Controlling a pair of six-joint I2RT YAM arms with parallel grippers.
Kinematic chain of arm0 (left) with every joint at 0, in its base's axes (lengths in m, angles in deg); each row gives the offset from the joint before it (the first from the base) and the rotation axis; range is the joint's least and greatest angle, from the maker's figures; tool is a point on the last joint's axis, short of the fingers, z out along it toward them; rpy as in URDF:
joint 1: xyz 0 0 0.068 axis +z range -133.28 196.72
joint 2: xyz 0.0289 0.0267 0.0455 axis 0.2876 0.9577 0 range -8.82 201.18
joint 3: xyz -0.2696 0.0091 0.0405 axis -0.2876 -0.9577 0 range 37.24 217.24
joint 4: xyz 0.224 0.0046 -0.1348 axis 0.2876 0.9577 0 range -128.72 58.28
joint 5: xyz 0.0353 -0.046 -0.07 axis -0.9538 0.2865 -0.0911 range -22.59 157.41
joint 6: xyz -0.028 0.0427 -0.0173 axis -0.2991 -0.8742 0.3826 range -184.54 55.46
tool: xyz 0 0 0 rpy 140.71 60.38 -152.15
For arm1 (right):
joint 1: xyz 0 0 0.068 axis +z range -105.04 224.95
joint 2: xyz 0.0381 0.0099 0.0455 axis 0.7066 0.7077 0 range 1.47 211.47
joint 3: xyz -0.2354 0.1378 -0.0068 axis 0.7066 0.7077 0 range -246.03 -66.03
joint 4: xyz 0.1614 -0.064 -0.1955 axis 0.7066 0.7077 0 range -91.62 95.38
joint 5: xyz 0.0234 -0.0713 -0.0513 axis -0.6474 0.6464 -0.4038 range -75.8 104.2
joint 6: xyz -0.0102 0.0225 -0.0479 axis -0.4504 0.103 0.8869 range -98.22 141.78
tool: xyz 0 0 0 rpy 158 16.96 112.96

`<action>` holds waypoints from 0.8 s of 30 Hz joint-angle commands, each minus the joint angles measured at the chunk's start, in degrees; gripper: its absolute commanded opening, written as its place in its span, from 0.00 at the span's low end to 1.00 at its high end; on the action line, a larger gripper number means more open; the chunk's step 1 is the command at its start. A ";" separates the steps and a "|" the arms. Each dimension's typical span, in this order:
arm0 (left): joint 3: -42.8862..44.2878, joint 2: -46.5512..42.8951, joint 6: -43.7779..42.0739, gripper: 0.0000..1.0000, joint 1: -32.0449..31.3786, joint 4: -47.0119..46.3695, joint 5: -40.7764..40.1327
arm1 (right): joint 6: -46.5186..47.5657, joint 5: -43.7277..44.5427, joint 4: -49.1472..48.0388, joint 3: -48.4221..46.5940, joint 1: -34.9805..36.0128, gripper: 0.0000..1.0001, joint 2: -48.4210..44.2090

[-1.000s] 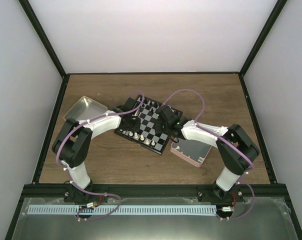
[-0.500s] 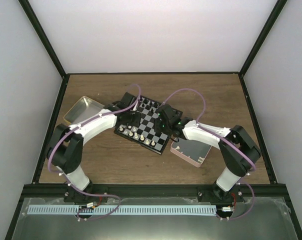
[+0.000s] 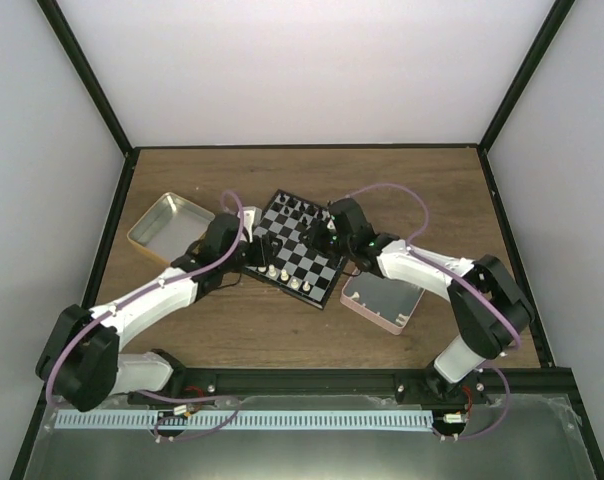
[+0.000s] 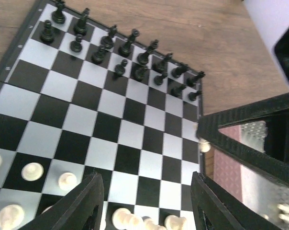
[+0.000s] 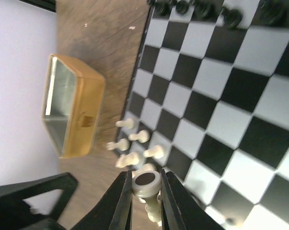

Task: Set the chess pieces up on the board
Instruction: Place the chess piece on the chessboard.

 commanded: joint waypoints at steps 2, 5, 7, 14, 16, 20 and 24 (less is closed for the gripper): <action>-3.71 -2.61 2.22 0.53 -0.54 -15.12 6.92 | -23.19 -10.15 -12.37 3.29 -0.06 0.16 -0.70; -6.28 -3.27 3.85 0.53 -1.15 -19.65 8.31 | -30.04 -12.84 -15.85 4.13 0.16 0.16 -0.13; -7.93 -4.01 5.36 0.53 -1.60 -22.41 8.45 | -32.97 -13.29 -16.23 3.74 0.74 0.16 -0.15; -11.09 -6.14 7.17 0.51 -3.27 -24.46 5.47 | -41.59 -12.60 -18.68 5.56 1.71 0.16 -1.21; -11.79 -6.48 7.19 0.49 -3.47 -25.04 5.67 | -43.31 -12.60 -19.67 6.26 1.75 0.16 -1.40; -12.27 -6.16 7.52 0.42 -3.59 -24.58 3.64 | -44.28 -12.71 -20.75 6.56 1.75 0.16 -1.68; -11.91 -4.55 8.06 0.37 -3.65 -24.73 4.17 | -44.94 -13.27 -21.74 7.17 1.73 0.16 -1.96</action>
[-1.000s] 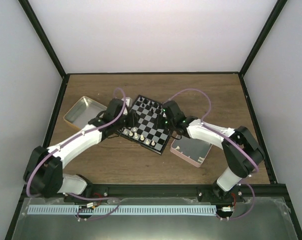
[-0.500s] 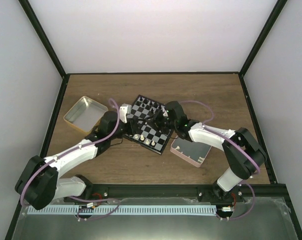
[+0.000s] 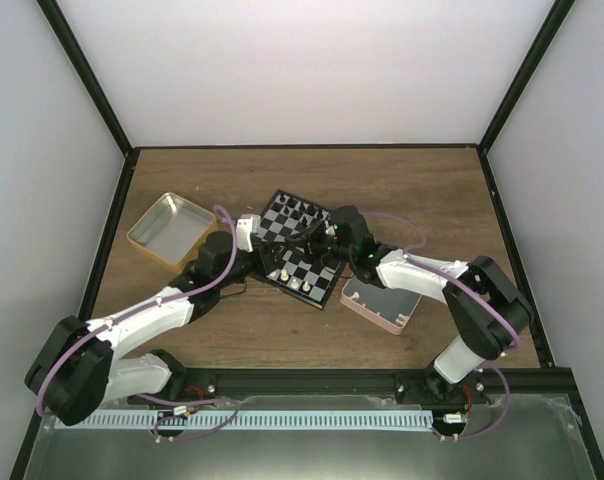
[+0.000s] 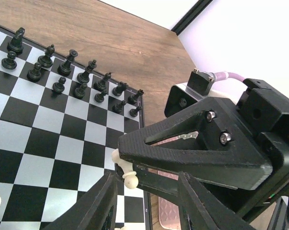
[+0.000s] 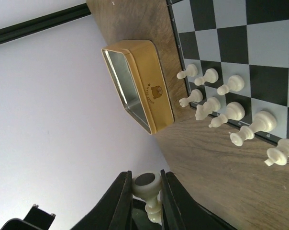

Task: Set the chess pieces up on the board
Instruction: Place the chess piece on the chessboard.

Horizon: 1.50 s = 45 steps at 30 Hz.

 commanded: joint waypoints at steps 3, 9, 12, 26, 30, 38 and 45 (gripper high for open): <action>-0.20 1.94 0.92 0.36 -0.27 -3.01 0.39 | -2.92 -1.63 -3.78 1.24 0.19 0.17 -1.68; 0.37 3.41 1.40 0.31 -0.27 -3.21 0.19 | -3.10 -2.45 -5.03 1.53 0.16 0.16 -1.64; 0.39 3.98 1.76 0.27 -0.27 -3.91 -0.52 | -2.89 -2.79 -5.19 1.49 0.19 0.16 -1.72; 2.11 5.70 1.21 0.05 -0.27 -4.05 -1.81 | -2.59 -3.63 -5.97 1.77 0.38 0.17 -1.82; 4.12 5.08 -0.49 0.04 -0.22 0.35 -2.49 | 1.23 -1.36 -4.47 1.19 0.38 0.25 -2.29; 14.98 5.90 -11.19 0.04 -0.18 28.89 -1.55 | 15.48 6.91 5.30 -2.36 0.08 0.60 -5.05; 28.13 13.38 -16.12 0.04 -0.09 49.62 0.58 | 22.56 21.89 17.80 0.87 -2.25 0.62 -15.09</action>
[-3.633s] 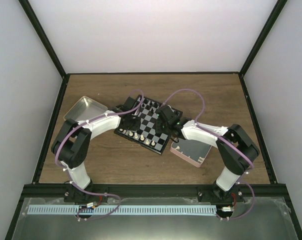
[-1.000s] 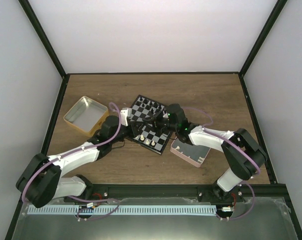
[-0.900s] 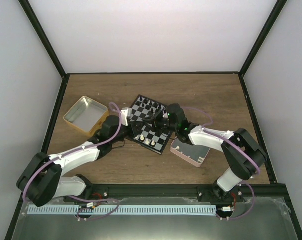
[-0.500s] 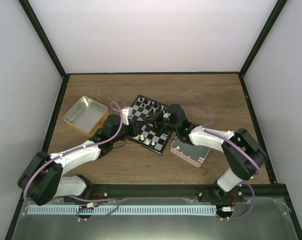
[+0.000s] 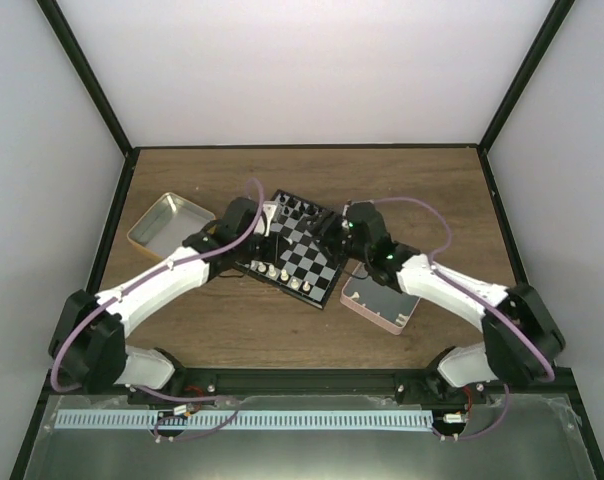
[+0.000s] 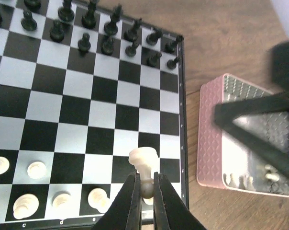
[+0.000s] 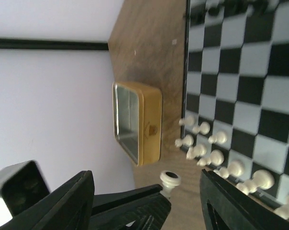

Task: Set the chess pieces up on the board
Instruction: Place the chess piece on the chessboard.

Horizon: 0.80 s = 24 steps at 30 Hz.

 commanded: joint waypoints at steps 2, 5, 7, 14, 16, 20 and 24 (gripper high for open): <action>11.21 8.25 -4.99 0.04 0.06 21.38 1.76 | 9.22 19.98 17.39 -0.27 -1.69 0.62 -8.85; 17.43 13.28 -6.66 0.04 0.11 28.41 0.33 | 11.42 26.86 23.44 0.98 -1.76 0.62 -13.19; 20.45 16.81 -8.09 0.04 0.42 30.53 -0.79 | 12.23 29.60 24.83 2.89 -1.86 0.62 -15.86; 33.43 29.33 -14.68 0.04 1.14 40.43 -4.14 | 13.00 31.07 25.53 8.17 -2.11 0.62 -19.75; 34.84 30.87 -15.21 0.04 1.87 41.05 -5.84 | 13.47 30.52 24.96 8.79 -2.15 0.62 -20.02; 38.70 34.62 -15.96 0.05 2.65 44.48 -8.31 | 14.59 29.69 23.86 9.13 -2.13 0.62 -19.38; 37.86 35.16 -16.88 0.05 3.07 44.68 -6.72 | 15.45 29.48 23.89 8.65 -2.17 0.62 -19.00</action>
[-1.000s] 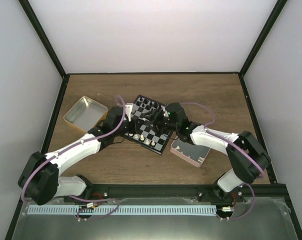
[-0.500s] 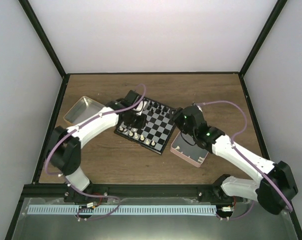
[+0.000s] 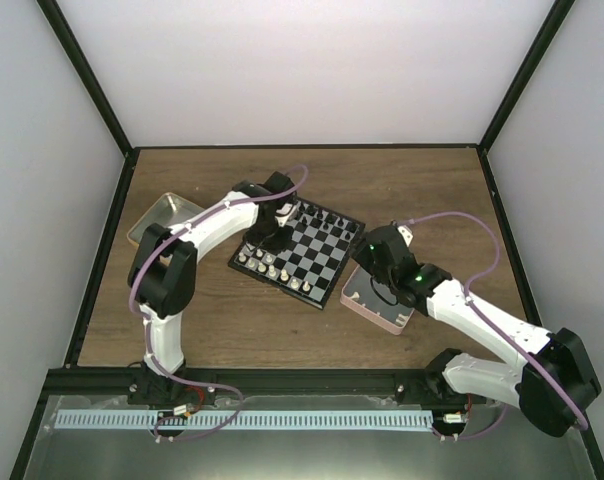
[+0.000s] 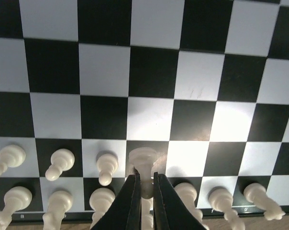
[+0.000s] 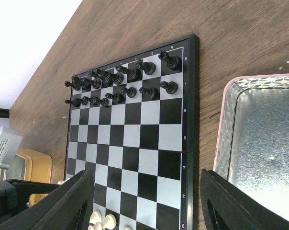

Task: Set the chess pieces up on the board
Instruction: Place the chess piece on the chessboard.

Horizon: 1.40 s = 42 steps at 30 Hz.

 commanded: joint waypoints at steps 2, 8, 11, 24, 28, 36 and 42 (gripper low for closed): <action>0.09 0.90 -2.68 0.06 0.36 3.47 0.41 | 1.23 1.75 -0.68 -0.01 -0.38 0.62 -0.22; -0.34 1.67 -3.48 0.06 0.36 3.60 1.13 | 0.44 1.03 -2.22 1.34 -0.36 0.63 -0.91; -0.65 2.44 -3.69 0.06 0.37 3.55 1.35 | 0.24 1.24 -1.68 1.46 -0.34 0.63 -1.23; -1.47 3.52 -4.24 0.06 0.19 3.24 2.45 | 0.17 1.52 -1.84 2.39 -0.38 0.63 -2.43; -1.20 4.19 -4.57 0.06 0.19 3.07 3.58 | 0.09 1.42 -1.97 2.33 -0.31 0.63 -2.59; -0.53 4.99 -4.46 0.09 0.19 3.29 2.75 | 0.21 1.38 -1.93 2.34 -0.35 0.63 -2.95; 0.09 5.12 -4.26 0.15 0.21 3.21 2.66 | 0.23 0.99 -2.07 2.26 -0.38 0.63 -3.30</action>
